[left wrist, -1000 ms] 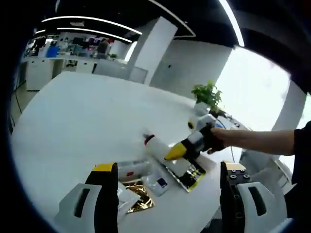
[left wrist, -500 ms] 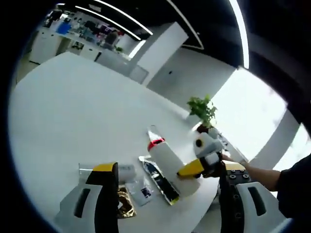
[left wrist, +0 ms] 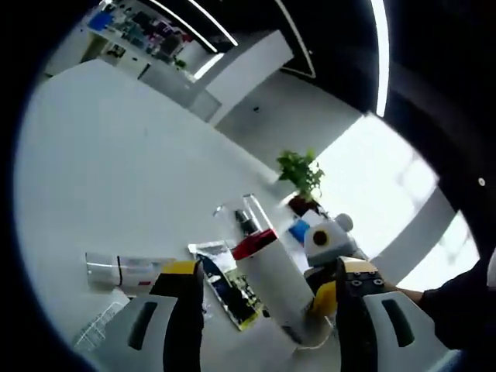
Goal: Arrange the skincare products in the storage area until every visible bottle or jar stands upright without overlapping.
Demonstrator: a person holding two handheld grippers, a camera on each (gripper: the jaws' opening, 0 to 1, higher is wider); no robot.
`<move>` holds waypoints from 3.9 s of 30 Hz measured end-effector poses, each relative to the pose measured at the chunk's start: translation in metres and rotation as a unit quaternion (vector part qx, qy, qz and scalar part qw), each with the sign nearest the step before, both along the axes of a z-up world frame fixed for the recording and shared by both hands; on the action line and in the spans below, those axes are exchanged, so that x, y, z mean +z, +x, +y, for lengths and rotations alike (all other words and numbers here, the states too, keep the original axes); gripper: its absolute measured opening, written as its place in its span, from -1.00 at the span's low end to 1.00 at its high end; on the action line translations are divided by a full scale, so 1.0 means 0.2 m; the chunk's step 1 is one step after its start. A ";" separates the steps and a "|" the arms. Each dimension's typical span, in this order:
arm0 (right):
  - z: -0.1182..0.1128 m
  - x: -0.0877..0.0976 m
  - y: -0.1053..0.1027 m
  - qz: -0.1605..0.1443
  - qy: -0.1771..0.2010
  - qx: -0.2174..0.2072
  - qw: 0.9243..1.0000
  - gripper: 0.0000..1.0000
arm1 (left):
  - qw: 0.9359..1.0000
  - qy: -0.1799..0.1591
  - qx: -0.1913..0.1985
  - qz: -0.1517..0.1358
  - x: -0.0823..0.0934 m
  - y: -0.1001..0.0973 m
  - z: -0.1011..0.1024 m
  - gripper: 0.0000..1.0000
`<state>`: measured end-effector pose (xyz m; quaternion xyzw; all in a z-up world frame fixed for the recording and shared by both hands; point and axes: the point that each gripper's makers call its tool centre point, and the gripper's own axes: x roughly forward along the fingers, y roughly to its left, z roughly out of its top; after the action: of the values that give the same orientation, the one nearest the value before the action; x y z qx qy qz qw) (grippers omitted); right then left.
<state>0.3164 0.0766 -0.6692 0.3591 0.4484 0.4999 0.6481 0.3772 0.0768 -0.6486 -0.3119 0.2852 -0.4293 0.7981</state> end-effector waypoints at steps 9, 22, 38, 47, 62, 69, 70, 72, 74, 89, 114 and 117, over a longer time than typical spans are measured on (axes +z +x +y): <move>0.01 0.03 -0.10 -0.023 0.016 0.027 0.999 -0.46 | 0.999 -0.022 -0.029 0.024 -0.02 -0.03 -0.07 0.29; -0.02 0.04 -0.19 -0.060 0.023 0.060 0.996 -0.45 | 0.992 -0.067 -0.099 0.034 0.03 -0.16 -0.16 -0.28; -0.14 -0.07 -0.30 -0.152 -0.047 0.076 0.984 -0.44 | 0.989 -0.051 -0.133 0.040 0.01 -0.28 -0.31 -0.42; -0.22 -0.11 -0.24 -0.179 -0.095 0.036 0.979 -0.38 | 0.991 -0.018 -0.130 -0.006 0.03 -0.28 -0.42 -0.43; -0.42 -0.25 -0.19 -0.204 -0.232 -0.010 0.951 -0.25 | 0.981 0.054 -0.118 -0.142 0.07 -0.29 -0.50 -0.46; -0.52 -0.21 -0.24 -0.207 -0.252 -0.038 0.945 -0.13 | 0.976 0.078 -0.103 -0.175 0.07 -0.25 -0.53 -0.46; -0.55 -0.20 -0.24 -0.214 -0.262 -0.047 0.940 -0.12 | 0.975 0.083 -0.104 -0.178 0.06 -0.25 -0.53 -0.46; -0.59 -0.16 -0.24 -0.223 -0.272 -0.060 0.934 -0.10 | 0.971 0.097 -0.107 -0.190 0.03 -0.25 -0.53 -0.46; -0.62 -0.09 -0.22 -0.232 -0.260 -0.087 0.933 -0.08 | 0.966 0.110 -0.115 -0.204 0.01 -0.27 -0.54 -0.46; -0.53 0.18 -0.06 -0.342 -0.231 -0.180 0.893 0.00 | 0.949 0.133 -0.131 -0.255 -0.03 -0.33 -0.58 -0.47; -0.42 0.16 -0.02 -0.396 -0.236 -0.137 0.877 -0.34 | 0.936 0.144 -0.159 -0.278 -0.08 -0.38 -0.62 -0.46; -0.42 0.16 -0.02 -0.414 -0.243 -0.129 0.868 -0.36 | 0.930 0.147 -0.158 -0.297 -0.08 -0.37 -0.63 -0.46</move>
<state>0.3127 -0.0064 -0.6364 0.0048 0.1956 0.3897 0.8999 0.3025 -0.0485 -0.6640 0.0001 0.1407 -0.5765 0.8049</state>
